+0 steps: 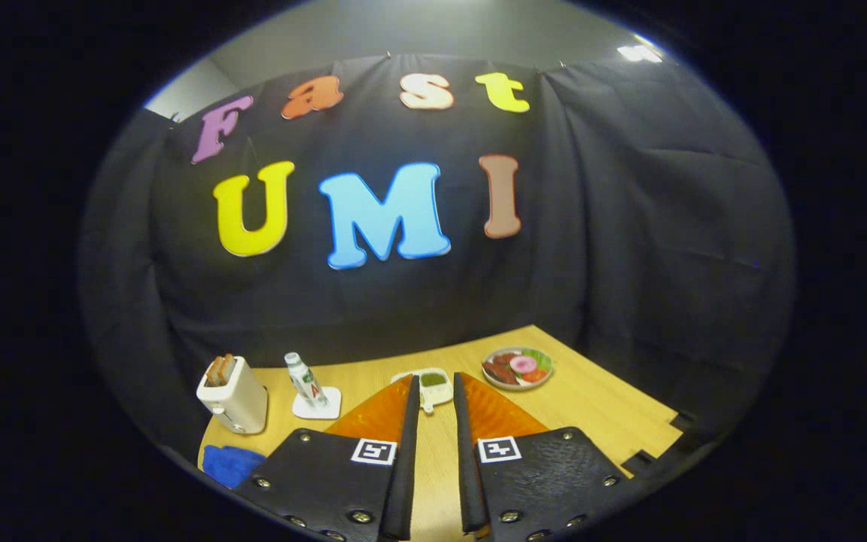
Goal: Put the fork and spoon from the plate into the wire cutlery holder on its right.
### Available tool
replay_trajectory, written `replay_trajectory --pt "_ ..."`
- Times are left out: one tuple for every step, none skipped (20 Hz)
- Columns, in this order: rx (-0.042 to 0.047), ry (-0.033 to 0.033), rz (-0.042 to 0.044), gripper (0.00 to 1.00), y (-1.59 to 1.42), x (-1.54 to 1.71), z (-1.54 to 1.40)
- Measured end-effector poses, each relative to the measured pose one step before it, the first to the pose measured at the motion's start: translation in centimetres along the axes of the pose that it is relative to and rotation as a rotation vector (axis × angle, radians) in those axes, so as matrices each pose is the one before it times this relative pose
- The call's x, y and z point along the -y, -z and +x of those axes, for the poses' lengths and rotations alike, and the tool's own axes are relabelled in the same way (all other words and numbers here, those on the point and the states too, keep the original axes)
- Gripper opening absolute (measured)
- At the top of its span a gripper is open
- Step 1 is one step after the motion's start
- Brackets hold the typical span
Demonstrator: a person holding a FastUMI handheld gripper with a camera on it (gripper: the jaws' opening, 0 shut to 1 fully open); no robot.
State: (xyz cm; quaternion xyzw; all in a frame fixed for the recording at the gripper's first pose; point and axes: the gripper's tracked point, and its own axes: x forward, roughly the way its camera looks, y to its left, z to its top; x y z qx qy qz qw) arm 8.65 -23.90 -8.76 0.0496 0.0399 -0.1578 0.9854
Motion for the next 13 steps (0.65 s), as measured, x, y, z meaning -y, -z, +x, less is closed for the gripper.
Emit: replay_trajectory --pt "0.04183 -0.01356 -0.01950 0.25 -1.311 -0.548 -0.325" --pt "0.03799 -0.02121 -0.01907 0.25 -1.232 -0.923 -0.473" --pt "0.04096 -0.02399 -0.01431 0.25 -1.238 -0.891 -0.102" --pt "0.03070 -0.02374 -0.01242 0.25 -1.000 -0.975 -0.237" --pt "0.02075 -0.01774 -0.01078 0.25 -0.621 -0.761 -0.104" --pt "0.01236 -0.01927 -0.00812 0.25 -0.357 -0.708 -0.271" --pt "0.00583 -0.01711 -0.00651 0.25 -0.064 -0.681 0.016" --pt "0.00282 -0.01867 -0.00633 0.25 -0.088 -0.801 -0.146" --pt "0.00175 -0.01732 -0.00738 0.25 0.002 -0.657 -0.091" --pt "0.00026 -0.01991 -0.01030 0.25 -0.267 -0.827 -0.312" --pt "0.00048 -0.01994 -0.01059 0.25 -0.275 -0.766 -0.386" --pt "0.00330 -0.02168 -0.01049 0.25 -0.560 -1.205 -0.519" --pt "0.00124 -0.02629 -0.00354 0.25 -0.370 -1.301 -0.435"
